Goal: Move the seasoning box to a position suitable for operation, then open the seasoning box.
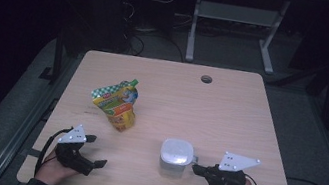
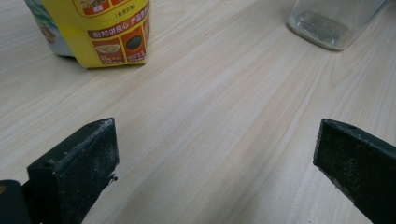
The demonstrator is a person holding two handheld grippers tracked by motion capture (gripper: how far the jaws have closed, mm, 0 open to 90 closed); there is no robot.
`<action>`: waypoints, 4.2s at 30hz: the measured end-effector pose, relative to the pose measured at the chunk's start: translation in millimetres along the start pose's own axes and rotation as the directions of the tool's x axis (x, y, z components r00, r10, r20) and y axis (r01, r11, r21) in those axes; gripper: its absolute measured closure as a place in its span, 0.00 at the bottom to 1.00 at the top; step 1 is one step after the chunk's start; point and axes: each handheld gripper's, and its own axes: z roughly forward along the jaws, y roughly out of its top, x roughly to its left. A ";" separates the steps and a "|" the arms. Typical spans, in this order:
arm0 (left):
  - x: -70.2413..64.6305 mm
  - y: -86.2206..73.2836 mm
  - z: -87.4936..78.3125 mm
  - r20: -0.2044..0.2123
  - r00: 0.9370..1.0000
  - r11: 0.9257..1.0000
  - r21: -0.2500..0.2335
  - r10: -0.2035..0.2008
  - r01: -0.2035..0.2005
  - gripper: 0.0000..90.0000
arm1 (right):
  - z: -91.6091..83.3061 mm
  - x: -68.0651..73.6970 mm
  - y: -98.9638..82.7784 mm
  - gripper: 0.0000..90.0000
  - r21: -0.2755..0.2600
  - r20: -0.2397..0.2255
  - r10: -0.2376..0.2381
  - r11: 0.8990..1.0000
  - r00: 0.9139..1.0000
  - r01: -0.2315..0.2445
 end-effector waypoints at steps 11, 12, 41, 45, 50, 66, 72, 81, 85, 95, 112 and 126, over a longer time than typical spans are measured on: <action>-3.0 0.3 -5.5 -0.003 1.000 1.000 -0.011 0.008 -0.009 0.00 | -8.3 2.2 -4.4 1.00 0.000 0.003 -0.003 1.000 1.000 0.003; -3.7 0.6 -7.1 -0.006 1.000 1.000 -0.017 0.007 -0.008 0.00 | -10.7 2.4 -5.1 1.00 -0.004 0.008 -0.003 1.000 1.000 0.003; -32.5 29.7 5.3 0.110 0.991 0.996 -0.050 0.080 -0.075 0.00 | -28.4 -28.5 -22.7 0.35 -0.013 0.251 0.109 0.994 0.962 -0.109; -36.2 35.0 9.3 0.126 0.987 0.994 -0.051 0.101 -0.096 0.00 | -25.6 -30.6 -27.3 0.29 0.008 0.291 0.115 0.992 0.950 -0.123; -38.7 44.5 16.1 0.151 0.981 0.992 -0.057 0.118 -0.111 0.00 | -27.1 -32.3 -30.8 0.27 0.026 0.308 0.122 0.990 0.944 -0.136; -47.8 67.9 28.5 0.205 0.963 0.984 -0.073 0.175 -0.164 0.00 | -24.4 -32.6 -32.0 0.26 0.033 0.326 0.123 0.989 0.937 -0.142; -50.0 75.5 32.8 0.214 0.958 0.981 -0.083 0.191 -0.177 0.00 | -23.9 -32.9 -32.1 0.26 0.033 0.326 0.122 0.990 0.937 -0.140; -52.1 87.8 40.7 0.226 0.950 0.976 -0.091 0.215 -0.200 0.00 | -25.3 -33.0 -33.3 0.26 0.031 0.333 0.121 0.990 0.935 -0.139; -53.4 93.0 43.1 0.232 0.945 0.973 -0.096 0.229 -0.212 0.00 | -25.8 -33.1 -33.5 0.26 0.030 0.333 0.122 0.990 0.935 -0.140; -61.2 108.2 57.1 0.270 0.926 0.963 -0.116 0.264 -0.241 0.05 | -26.0 -32.9 -33.7 0.26 0.031 0.332 0.128 0.989 0.934 -0.147; -73.8 120.3 88.6 0.337 0.889 0.951 -0.108 0.310 -0.290 0.06 | -27.1 -32.8 -34.0 0.26 0.025 0.329 0.128 0.989 0.936 -0.145; -74.6 119.0 106.1 0.371 0.874 0.949 -0.100 0.314 -0.299 0.10 | -27.7 -33.6 -34.7 0.26 0.027 0.326 0.129 0.989 0.936 -0.146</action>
